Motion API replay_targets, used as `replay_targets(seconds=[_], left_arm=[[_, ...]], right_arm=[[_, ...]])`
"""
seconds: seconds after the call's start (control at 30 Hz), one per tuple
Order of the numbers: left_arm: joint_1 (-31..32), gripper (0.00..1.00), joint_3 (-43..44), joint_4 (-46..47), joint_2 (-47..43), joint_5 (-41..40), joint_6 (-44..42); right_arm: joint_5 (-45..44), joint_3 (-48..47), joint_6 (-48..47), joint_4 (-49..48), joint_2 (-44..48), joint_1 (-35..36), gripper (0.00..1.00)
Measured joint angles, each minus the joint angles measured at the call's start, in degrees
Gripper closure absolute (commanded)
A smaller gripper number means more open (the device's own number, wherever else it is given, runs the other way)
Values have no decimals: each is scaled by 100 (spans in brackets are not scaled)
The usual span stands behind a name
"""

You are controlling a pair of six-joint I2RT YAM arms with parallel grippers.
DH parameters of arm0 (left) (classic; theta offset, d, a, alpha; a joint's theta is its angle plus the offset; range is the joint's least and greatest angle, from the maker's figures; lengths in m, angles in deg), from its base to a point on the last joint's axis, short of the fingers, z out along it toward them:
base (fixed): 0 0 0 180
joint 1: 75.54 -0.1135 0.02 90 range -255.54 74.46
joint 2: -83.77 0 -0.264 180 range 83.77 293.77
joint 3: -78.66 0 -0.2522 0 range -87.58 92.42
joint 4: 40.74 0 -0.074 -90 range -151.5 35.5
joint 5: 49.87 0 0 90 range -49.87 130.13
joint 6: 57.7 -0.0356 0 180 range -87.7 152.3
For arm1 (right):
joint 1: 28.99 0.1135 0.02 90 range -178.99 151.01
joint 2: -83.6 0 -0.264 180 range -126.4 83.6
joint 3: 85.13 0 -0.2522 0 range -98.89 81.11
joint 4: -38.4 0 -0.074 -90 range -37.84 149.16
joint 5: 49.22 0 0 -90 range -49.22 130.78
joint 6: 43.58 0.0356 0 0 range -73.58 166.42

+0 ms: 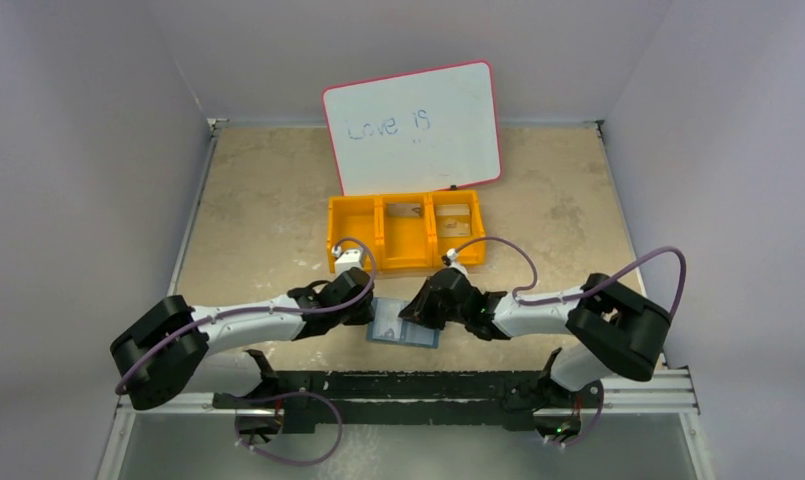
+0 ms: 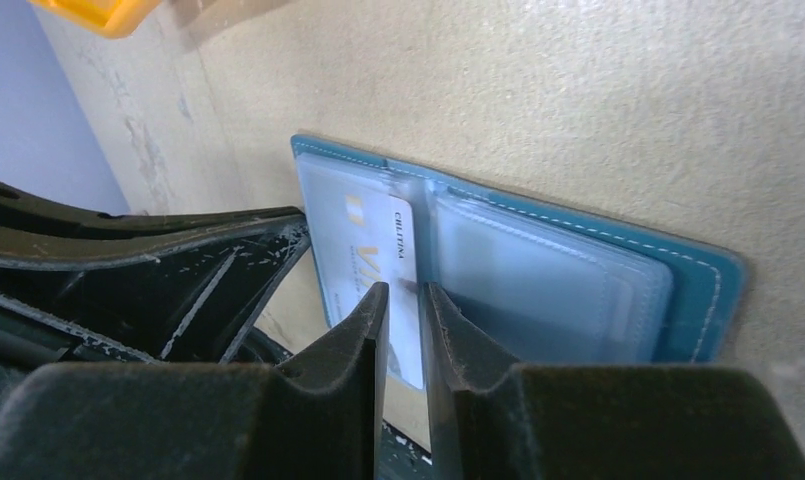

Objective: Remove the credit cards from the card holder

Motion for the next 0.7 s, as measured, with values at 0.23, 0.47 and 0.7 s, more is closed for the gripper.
replay_targets(seconds=[0.23,0.47,0.7], left_arm=[[0,91,-20,44,0,4,0],[0,93,-33,42,-13,-24,0],[0,93,-35,44,-15,-44,2]], right_arm=[[120,17,39,-13,-79,-61,77],[350,-111,66,-186,-376,-118,84],[273,-101,44,-98,-295,-122,100]])
